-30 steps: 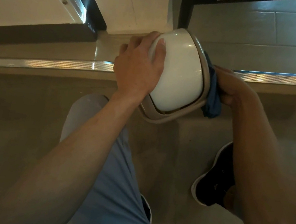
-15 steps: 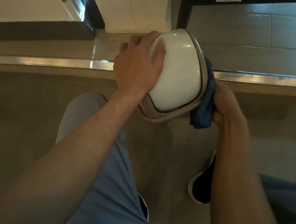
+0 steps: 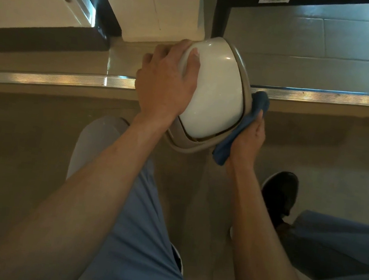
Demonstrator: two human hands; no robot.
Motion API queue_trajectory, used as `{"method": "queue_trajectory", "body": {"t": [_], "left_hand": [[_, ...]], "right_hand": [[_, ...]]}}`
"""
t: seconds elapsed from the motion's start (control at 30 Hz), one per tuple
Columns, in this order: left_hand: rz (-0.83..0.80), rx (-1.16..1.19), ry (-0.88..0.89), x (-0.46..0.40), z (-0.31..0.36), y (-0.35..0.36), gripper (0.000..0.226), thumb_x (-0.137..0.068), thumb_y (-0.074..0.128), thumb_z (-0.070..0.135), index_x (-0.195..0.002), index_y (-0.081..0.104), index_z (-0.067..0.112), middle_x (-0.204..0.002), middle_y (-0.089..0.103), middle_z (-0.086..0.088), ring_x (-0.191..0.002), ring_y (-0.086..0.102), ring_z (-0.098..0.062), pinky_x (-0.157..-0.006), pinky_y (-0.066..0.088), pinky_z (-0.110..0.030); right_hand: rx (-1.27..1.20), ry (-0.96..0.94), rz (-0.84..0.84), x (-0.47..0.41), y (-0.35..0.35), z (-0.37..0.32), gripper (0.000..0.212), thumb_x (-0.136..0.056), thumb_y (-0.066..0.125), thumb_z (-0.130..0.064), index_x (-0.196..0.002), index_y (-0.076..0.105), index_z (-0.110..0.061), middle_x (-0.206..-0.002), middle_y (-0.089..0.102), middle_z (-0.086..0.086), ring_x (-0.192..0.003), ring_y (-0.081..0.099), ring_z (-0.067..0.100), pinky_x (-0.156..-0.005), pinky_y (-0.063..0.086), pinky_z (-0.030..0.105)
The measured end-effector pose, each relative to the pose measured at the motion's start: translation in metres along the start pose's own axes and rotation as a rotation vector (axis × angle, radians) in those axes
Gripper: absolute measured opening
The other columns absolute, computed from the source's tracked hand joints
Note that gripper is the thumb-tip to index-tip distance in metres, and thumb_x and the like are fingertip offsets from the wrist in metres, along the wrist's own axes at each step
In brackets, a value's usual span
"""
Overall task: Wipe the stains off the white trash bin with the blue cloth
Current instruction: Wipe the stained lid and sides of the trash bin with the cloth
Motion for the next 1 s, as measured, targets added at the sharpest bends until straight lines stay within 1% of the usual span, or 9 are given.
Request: {"method": "queue_trajectory", "body": {"t": [0.1,0.23,0.27,0.37,0.43,0.57,0.77,0.9,1.0], "left_hand": [[0.009,-0.012,0.004,0.0,-0.001,0.0,0.046,-0.102,0.036,0.056,-0.138,0.058,0.037,-0.134,0.061,0.004,-0.121,0.055,-0.024,-0.093,0.045,-0.038],[0.008,-0.004,0.011,0.001,-0.001,0.001,0.046,-0.102,0.036,0.057,-0.137,0.059,0.037,-0.134,0.061,0.004,-0.12,0.055,-0.024,-0.092,0.045,-0.038],[0.007,-0.001,0.012,0.001,-0.001,0.001,0.046,-0.102,0.036,0.057,-0.137,0.059,0.037,-0.134,0.061,0.004,-0.12,0.055,-0.024,-0.092,0.046,-0.038],[0.015,0.008,0.013,0.0,-0.002,0.0,0.047,-0.101,0.035,0.057,-0.136,0.059,0.037,-0.133,0.062,0.004,-0.119,0.056,-0.025,-0.093,0.049,-0.042],[0.017,0.007,0.01,0.0,-0.003,0.0,0.047,-0.101,0.035,0.058,-0.136,0.059,0.037,-0.132,0.062,0.004,-0.119,0.056,-0.026,-0.093,0.05,-0.043],[0.02,0.0,0.004,0.003,0.0,0.003,0.048,-0.102,0.035,0.057,-0.138,0.059,0.037,-0.131,0.062,0.002,-0.116,0.056,-0.026,-0.092,0.05,-0.043],[0.023,-0.007,0.002,0.005,0.003,0.005,0.048,-0.102,0.036,0.055,-0.139,0.058,0.034,-0.132,0.061,0.0,-0.116,0.056,-0.027,-0.093,0.048,-0.042],[0.029,0.006,0.014,0.004,0.003,0.005,0.046,-0.102,0.038,0.055,-0.138,0.059,0.034,-0.13,0.062,0.0,-0.115,0.057,-0.026,-0.092,0.049,-0.042],[0.023,0.01,0.012,0.005,0.004,0.006,0.046,-0.102,0.037,0.055,-0.138,0.058,0.034,-0.129,0.062,0.0,-0.114,0.057,-0.026,-0.092,0.049,-0.044]], "right_hand": [[0.016,-0.061,0.016,0.017,0.002,0.011,0.046,-0.11,0.029,-0.035,-0.148,0.041,-0.013,-0.141,0.055,0.005,-0.13,0.052,0.017,-0.111,0.04,0.032],[0.102,-0.162,0.028,0.048,0.012,0.029,0.053,-0.11,0.03,-0.03,-0.158,0.02,-0.012,-0.158,0.037,0.004,-0.143,0.037,0.012,-0.109,0.032,0.009],[0.137,-0.171,0.032,0.057,0.017,0.034,0.055,-0.11,0.031,-0.031,-0.159,0.017,-0.011,-0.161,0.032,0.003,-0.145,0.032,0.011,-0.111,0.027,0.008],[0.183,-0.18,0.06,0.079,0.028,0.046,0.072,-0.101,0.03,-0.049,-0.158,0.019,-0.006,-0.163,0.028,0.007,-0.15,0.027,0.014,-0.124,0.02,0.033],[0.141,-0.139,0.045,0.081,0.031,0.044,0.071,-0.1,0.031,-0.05,-0.156,0.024,-0.008,-0.159,0.035,0.008,-0.147,0.034,0.017,-0.122,0.025,0.039],[0.093,-0.035,0.08,0.059,0.023,0.026,0.047,-0.109,0.034,-0.027,-0.154,0.033,-0.012,-0.148,0.049,0.008,-0.135,0.048,0.02,-0.11,0.039,0.031],[0.086,-0.066,0.143,0.064,0.024,0.02,0.045,-0.106,0.044,-0.027,-0.149,0.04,-0.015,-0.143,0.056,0.006,-0.131,0.053,0.019,-0.11,0.043,0.042],[0.106,-0.087,0.137,0.089,0.033,0.03,0.05,-0.107,0.042,-0.023,-0.155,0.031,-0.015,-0.152,0.047,0.005,-0.138,0.045,0.017,-0.114,0.037,0.034],[0.109,-0.06,0.156,0.086,0.033,0.028,0.044,-0.108,0.04,-0.022,-0.151,0.038,-0.015,-0.146,0.053,0.007,-0.132,0.051,0.02,-0.106,0.04,0.027]]}}
Point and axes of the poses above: each hand's wrist, its own x-axis away from the middle knuckle, its own y-axis out of the palm, z = x × y, the point moved 4 cm from there along -x, towards the middle knuckle
